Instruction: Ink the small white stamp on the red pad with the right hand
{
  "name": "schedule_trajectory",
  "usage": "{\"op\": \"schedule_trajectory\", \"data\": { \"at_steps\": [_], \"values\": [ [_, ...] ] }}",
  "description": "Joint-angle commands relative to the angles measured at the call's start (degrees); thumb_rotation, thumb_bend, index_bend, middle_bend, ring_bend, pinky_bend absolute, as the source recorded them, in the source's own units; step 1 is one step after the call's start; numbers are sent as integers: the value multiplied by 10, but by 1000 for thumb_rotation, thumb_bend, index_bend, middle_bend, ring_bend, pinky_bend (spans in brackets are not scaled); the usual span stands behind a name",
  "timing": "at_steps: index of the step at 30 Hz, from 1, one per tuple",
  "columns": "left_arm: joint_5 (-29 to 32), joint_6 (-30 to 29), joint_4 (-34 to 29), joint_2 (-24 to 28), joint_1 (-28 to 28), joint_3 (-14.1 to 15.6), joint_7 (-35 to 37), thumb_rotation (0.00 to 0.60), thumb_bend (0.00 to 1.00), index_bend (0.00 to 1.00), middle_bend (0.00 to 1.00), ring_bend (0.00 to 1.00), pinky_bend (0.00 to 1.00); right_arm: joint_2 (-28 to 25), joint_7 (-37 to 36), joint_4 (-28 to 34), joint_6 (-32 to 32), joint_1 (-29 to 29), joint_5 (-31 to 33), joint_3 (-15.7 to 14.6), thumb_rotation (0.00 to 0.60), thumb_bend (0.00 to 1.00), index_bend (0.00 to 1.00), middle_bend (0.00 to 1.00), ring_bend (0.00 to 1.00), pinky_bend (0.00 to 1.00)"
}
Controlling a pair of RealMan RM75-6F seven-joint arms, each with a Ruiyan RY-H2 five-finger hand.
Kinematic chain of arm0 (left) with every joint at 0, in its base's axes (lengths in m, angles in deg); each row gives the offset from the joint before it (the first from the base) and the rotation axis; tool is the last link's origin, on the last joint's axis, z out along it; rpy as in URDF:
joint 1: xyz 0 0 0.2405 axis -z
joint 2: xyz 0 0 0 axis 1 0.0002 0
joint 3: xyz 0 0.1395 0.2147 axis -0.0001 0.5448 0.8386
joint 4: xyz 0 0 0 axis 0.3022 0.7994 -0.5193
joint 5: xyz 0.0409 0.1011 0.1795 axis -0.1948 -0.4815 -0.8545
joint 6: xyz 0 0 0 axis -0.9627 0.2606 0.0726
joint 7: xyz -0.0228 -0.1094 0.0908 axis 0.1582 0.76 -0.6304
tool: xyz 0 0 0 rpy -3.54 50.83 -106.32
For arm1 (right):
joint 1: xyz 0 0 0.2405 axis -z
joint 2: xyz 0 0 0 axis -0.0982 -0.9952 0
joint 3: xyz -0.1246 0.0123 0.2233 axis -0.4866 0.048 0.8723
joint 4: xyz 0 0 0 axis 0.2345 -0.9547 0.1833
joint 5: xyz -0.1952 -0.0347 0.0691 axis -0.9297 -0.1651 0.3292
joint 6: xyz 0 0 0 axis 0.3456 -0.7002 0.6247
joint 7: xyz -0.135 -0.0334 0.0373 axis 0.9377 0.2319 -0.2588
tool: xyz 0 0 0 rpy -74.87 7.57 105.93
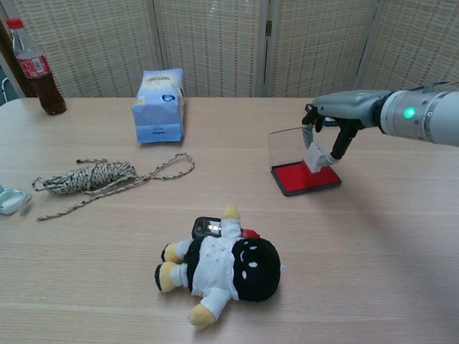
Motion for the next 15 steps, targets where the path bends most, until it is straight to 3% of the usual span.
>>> {"op": "schedule_trajectory", "data": {
  "at_steps": [1, 15],
  "values": [
    [-2, -1, 2, 2, 1, 1, 8, 600, 337, 0, 0, 0, 57, 4, 27, 7, -11, -11, 24, -7, 600, 275, 638, 303, 240, 107],
    [-9, 0, 12, 11, 9, 2, 51, 600, 336, 0, 0, 0, 57, 36, 70, -24, -19, -30, 83, -23, 600, 279, 641, 308, 257, 107]
  ]
}}
